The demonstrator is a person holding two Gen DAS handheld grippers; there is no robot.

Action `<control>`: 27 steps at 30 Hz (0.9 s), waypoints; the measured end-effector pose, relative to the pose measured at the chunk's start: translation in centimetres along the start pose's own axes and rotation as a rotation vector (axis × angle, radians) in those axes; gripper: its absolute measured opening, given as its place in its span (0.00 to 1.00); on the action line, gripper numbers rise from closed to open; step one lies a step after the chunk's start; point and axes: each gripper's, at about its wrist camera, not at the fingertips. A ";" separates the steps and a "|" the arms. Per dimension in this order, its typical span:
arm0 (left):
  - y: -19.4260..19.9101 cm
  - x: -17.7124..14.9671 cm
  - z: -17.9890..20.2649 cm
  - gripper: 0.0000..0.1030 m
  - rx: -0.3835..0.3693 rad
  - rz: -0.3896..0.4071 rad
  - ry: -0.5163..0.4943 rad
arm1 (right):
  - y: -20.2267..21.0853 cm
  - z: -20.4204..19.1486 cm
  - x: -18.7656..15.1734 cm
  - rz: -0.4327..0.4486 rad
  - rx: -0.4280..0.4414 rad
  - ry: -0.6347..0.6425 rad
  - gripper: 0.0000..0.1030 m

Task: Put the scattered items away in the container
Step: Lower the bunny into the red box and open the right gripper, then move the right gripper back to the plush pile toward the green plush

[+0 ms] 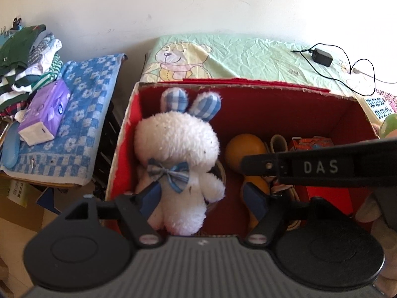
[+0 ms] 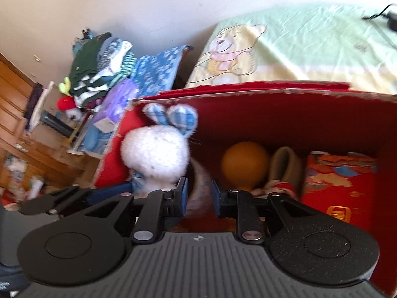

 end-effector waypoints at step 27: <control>2.2 0.5 6.5 0.82 -0.003 -0.034 -0.126 | 8.2 1.0 -3.2 0.157 -0.195 -0.010 0.25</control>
Point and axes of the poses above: each gripper's, at about its wrist camera, not at the fingertips, and y roughly against the way its jaws point, z to its right, x to its top, and after that the axes turned 12 degrees about z, right-handed
